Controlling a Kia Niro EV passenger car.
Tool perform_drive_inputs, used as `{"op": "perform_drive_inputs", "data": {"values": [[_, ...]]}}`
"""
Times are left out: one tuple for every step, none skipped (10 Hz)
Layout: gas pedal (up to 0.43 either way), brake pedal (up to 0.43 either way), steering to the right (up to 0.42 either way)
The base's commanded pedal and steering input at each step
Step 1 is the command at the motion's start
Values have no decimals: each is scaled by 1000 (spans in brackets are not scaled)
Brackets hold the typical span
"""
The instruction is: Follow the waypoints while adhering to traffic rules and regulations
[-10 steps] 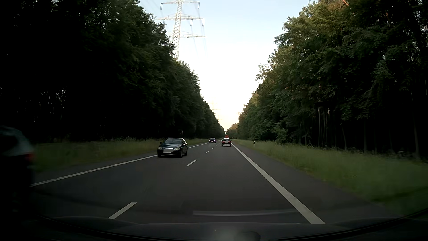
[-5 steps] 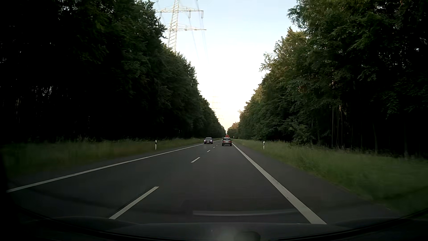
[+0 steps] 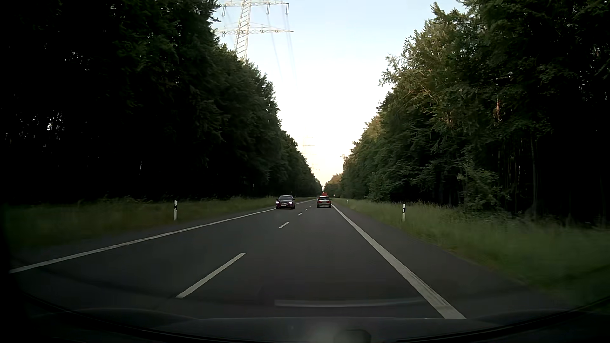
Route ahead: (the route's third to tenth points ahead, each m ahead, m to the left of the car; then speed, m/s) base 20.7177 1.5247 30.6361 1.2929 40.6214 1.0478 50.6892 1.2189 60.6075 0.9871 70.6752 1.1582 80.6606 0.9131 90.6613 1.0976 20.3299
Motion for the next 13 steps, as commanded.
{"op": "perform_drive_inputs", "data": {"values": [[67, 18, 1], [67, 24, 1], [67, 18, 1], [67, 24, 1], [67, 18, 1], [67, 24, 1], [59, 24, 2], [59, 24, 2], [47, 24, 2], [47, 24, 3], [47, 24, 2], [47, 24, 2], [47, 18, 2]]}}
